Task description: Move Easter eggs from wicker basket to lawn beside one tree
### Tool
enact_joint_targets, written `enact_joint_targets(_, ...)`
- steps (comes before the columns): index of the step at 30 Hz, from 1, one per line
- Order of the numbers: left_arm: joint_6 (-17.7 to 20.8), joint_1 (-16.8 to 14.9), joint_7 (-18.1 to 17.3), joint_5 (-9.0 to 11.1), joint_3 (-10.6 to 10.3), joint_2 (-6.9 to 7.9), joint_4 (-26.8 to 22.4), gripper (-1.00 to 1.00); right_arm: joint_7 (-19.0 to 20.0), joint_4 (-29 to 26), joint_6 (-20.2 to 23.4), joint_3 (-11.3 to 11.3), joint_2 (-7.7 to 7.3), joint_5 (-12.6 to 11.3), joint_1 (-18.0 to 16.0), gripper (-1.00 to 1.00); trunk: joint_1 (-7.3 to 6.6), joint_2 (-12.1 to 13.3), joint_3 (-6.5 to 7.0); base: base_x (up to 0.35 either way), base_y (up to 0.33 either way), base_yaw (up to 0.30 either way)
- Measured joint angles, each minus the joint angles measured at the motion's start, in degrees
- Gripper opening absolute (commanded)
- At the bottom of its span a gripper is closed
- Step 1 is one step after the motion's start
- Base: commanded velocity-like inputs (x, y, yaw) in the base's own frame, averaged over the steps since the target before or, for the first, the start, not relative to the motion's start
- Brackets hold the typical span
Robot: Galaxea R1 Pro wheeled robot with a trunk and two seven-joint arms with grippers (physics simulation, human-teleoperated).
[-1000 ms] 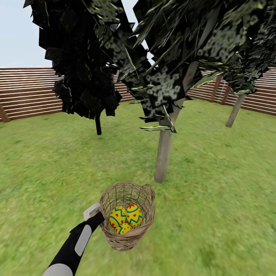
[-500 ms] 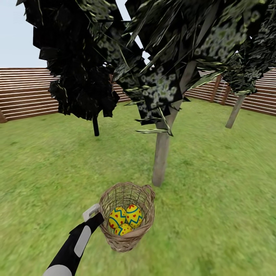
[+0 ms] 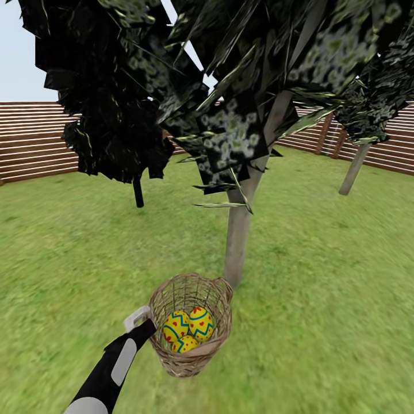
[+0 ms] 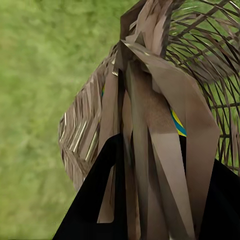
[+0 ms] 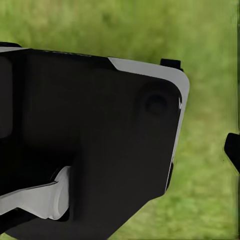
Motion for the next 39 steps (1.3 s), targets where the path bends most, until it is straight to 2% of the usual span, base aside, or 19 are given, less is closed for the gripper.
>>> enact_joint_targets(5, 0.0, 0.0, 0.0, 0.0, 0.0, 0.00, 0.0, -1.00, 0.0, 0.0, 0.0, 0.0, 0.02, 0.1, 0.0, 1.00, 0.00, 0.0, 0.00, 0.256, -0.137, 0.000)
enact_joint_targets(16, 0.0, 0.0, -0.1, 0.0, 0.0, -0.09, 0.0, -1.00, 0.0, -0.1, 0.0, 0.0, 0.00, 0.0, 0.0, 1.00, 0.25, -0.4, -0.18, 0.007, -0.003, 0.000)
enact_joint_targets(39, 0.1, 0.0, -0.3, 0.0, -0.2, -0.09, 0.1, -1.00, 0.0, -0.1, 0.0, 0.0, 0.00, 0.1, 0.0, 1.00, 5.31, -9.6, -4.33, 0.000, 0.000, 0.000)
